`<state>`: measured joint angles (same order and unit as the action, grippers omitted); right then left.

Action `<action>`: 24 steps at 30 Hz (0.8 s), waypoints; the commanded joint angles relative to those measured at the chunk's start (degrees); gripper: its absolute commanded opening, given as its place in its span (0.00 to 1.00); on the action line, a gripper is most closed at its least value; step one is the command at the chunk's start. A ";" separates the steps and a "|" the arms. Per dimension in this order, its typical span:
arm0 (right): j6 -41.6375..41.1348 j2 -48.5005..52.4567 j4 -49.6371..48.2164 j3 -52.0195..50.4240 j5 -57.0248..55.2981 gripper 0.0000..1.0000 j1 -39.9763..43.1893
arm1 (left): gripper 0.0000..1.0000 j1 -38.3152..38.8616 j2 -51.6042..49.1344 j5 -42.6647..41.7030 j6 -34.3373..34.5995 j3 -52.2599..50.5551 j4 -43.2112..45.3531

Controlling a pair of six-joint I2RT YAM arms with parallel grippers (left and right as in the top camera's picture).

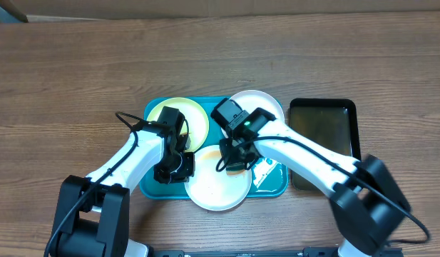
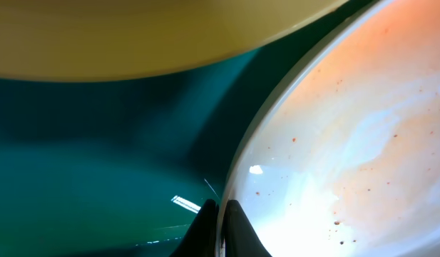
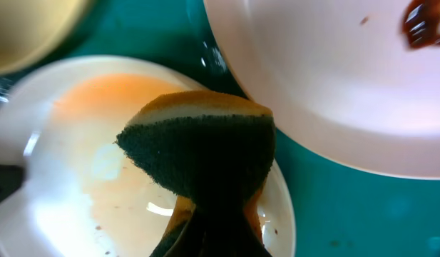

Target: Clean dirty plates on tray and stack at the side

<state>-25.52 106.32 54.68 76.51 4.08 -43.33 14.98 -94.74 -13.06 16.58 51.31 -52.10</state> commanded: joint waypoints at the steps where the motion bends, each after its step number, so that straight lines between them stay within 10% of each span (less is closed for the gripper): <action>1: -1.86 -9.57 0.35 2.38 -1.07 0.04 2.10 | 0.04 0.07 0.83 3.43 0.22 -0.33 -0.11; 24: -2.36 -18.64 18.21 0.59 -9.79 0.04 32.24 | 0.04 0.09 23.89 24.41 3.19 1.95 2.19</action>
<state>-28.21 87.50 72.29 77.25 -3.20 -13.45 14.98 -73.36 4.95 18.55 51.27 -50.59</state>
